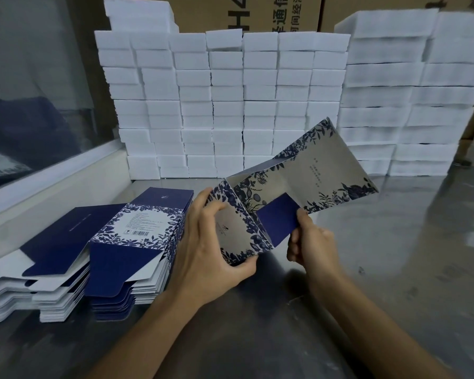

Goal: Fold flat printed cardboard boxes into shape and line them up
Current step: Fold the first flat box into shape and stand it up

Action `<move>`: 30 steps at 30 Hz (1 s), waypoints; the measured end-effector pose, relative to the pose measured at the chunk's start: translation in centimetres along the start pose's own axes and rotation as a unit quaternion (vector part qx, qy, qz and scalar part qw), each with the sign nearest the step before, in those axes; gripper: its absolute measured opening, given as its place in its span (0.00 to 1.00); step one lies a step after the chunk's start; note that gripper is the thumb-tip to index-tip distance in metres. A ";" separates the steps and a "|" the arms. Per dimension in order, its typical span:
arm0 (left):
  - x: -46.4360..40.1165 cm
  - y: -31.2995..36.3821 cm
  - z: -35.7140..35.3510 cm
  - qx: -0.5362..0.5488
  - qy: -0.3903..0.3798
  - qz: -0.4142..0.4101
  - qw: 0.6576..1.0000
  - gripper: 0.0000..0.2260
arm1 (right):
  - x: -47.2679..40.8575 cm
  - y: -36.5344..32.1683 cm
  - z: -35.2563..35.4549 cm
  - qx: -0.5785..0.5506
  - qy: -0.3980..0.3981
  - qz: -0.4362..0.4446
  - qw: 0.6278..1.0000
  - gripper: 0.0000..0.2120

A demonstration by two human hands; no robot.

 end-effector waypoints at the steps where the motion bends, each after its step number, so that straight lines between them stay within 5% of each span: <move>1: 0.0 0.0 0.0 0.004 -0.003 -0.005 1.000 0.43 | -0.1 0.0 0.2 -0.010 0.009 -0.003 1.000 0.30; 10: -0.1 0.1 0.3 0.012 -0.024 -0.031 0.999 0.45 | -0.4 -0.5 1.3 -0.015 0.020 -0.029 0.999 0.29; 21: 0.4 -0.8 -0.2 0.123 0.001 0.103 0.987 0.45 | 0.4 0.0 -0.7 0.009 -0.065 0.048 0.997 0.18; 25: 0.3 -0.8 -0.3 0.197 0.004 0.138 0.971 0.37 | 0.3 -0.1 -0.7 -0.005 -0.074 0.036 0.997 0.27; 30: 0.2 0.4 0.1 0.212 -0.033 0.077 0.974 0.36 | 0.4 -0.4 -0.6 0.014 -0.087 0.072 0.994 0.32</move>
Point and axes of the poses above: each hand's wrist, its own x-axis away from the middle knuckle, its own z-axis out of the back of the hand, y = z × x, the point moved 1 cm from there along -x, towards the middle knuckle, and after that the axes turned 5 degrees about -y, right-handed, at the moved point
